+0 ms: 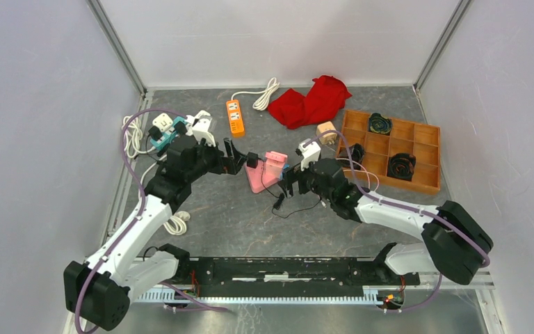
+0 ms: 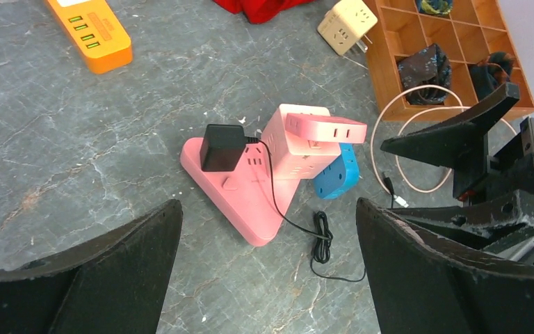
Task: Pull the plug off the socket
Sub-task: Remove the plug from the socket.
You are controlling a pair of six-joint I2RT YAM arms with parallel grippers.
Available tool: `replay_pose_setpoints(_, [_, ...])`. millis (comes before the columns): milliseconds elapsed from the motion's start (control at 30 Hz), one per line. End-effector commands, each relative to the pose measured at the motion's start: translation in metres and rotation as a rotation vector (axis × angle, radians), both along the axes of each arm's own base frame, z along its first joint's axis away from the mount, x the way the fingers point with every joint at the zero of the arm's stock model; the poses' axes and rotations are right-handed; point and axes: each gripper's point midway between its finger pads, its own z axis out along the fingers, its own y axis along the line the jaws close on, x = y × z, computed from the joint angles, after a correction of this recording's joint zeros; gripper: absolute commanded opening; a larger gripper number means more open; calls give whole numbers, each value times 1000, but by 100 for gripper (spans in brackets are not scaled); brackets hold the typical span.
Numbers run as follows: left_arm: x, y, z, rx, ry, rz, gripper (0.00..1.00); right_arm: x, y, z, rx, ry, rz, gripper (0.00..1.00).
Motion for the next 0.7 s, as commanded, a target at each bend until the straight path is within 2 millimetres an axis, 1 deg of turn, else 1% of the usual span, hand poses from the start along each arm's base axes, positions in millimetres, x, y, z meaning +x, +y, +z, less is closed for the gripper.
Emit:
replay_pose_setpoints(0, [4, 10, 23, 44, -98, 25, 100, 18, 10, 20, 45, -70, -82, 98])
replay_pose_setpoints(67, [2, 14, 22, 59, -110, 38, 100, 24, 13, 21, 50, -79, -110, 98])
replay_pose_setpoints(200, [7, 29, 16, 129, -133, 90, 100, 30, 17, 16, 39, -75, -152, 98])
replay_pose_setpoints(233, [7, 30, 14, 134, -126, 94, 100, 30, 18, 15, 35, -79, -152, 98])
replay_pose_setpoints(367, [6, 22, 10, 123, -106, 58, 100, 37, 20, 9, 12, -85, -179, 97])
replay_pose_setpoints(467, [7, 23, 9, 128, -102, 65, 100, 39, 22, 5, -1, -84, -183, 96])
replay_pose_setpoints(667, [7, 25, 9, 132, -105, 72, 100, 42, 9, 9, -40, -124, -216, 90])
